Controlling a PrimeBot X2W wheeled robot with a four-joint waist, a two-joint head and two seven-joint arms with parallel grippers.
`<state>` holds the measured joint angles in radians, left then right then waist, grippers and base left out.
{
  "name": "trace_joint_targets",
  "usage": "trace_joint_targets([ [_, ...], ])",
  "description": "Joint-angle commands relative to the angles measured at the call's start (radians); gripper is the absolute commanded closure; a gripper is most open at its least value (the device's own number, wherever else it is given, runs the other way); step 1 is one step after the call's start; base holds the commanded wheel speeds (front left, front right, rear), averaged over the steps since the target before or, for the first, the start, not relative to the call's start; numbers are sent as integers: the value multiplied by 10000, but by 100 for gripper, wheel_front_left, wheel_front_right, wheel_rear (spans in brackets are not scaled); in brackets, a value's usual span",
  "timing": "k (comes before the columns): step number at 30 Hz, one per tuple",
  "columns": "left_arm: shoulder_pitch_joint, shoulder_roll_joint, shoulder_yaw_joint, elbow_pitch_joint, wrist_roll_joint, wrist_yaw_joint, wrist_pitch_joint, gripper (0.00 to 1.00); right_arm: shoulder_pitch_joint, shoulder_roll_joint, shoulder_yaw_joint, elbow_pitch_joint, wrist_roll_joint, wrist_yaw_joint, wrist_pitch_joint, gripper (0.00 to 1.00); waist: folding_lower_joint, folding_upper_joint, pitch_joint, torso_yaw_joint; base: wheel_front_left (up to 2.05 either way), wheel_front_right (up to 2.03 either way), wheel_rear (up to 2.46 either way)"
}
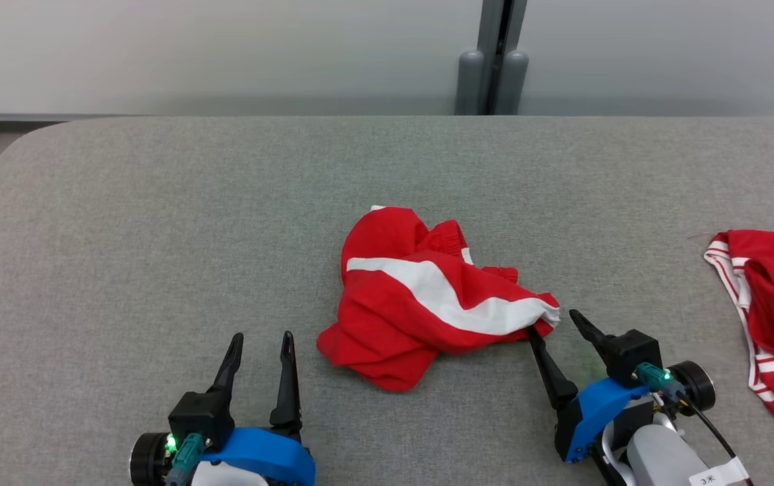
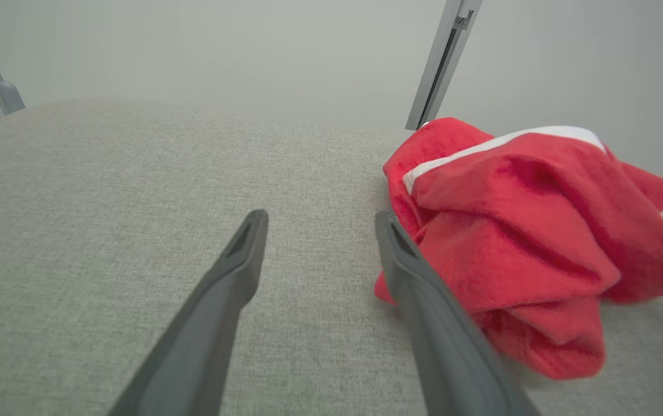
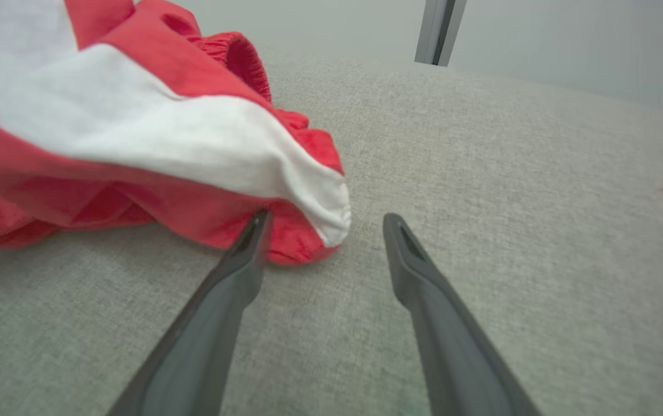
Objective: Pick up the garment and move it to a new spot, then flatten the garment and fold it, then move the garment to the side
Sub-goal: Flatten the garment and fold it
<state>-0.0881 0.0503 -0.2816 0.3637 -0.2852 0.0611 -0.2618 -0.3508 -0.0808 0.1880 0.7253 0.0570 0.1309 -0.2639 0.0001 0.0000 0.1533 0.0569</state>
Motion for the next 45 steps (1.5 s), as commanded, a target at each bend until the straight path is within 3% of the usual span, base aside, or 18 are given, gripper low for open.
trace_joint_targets([
  [1, -186, 2, -55, -50, -52, 27, -43, 0, -173, -92, -12, 60, -2, -3, 0, 0, -1, 0, 227, 233, 0, 0, 0],
  [6, -261, 3, -145, -85, -120, 51, -43, 0, -343, -149, -106, 149, -143, -3, 0, 0, -1, 0, 425, 420, 0, 0, 0],
  [7, -282, 3, -168, -89, -130, 48, -43, 0, -375, -163, -117, 159, -167, -3, 0, 8, -1, 0, 444, 441, 0, 0, 0],
  [9, -318, 1, -236, -116, -174, 38, -43, 0, -394, -181, -146, 163, -191, -3, 2, 100, -1, 0, 472, 469, 0, 0, 0],
  [19, -274, 2, -321, -122, -358, -58, -43, 0, -985, -691, -596, -1594, 154, -3, 0, 100, -1, 0, 205, 259, 0, 0, 0],
  [25, -91, 2, -387, 11, -495, -134, -43, 0, -2627, -877, 494, -2534, 280, -1, 0, 100, -1, 0, -184, 194, 0, 0, 0],
  [30, 17, 8, -635, 165, -658, -224, -43, 0, -4399, -195, 2107, -2181, 610, -3, 85, 100, -1, 0, -432, 459, 0, 0, 0],
  [33, 169, 5, -723, 250, -806, -198, -43, 0, -5285, 126, 2492, -1894, 1001, -3, 83, 100, -1, 0, -575, 713, 0, 0, 0],
  [39, 423, 5, -737, 329, -914, -161, -43, 0, -5786, 283, 2237, -1502, 1381, -3, 63, 100, -1, 0, -738, 949, 0, 0, 0],
  [45, 631, 0, -315, 276, -817, -111, -43, 0, -4417, 163, 1122, -145, 510, -3, 34, 100, -1, 0, -682, 587, 0, 0, 0],
])
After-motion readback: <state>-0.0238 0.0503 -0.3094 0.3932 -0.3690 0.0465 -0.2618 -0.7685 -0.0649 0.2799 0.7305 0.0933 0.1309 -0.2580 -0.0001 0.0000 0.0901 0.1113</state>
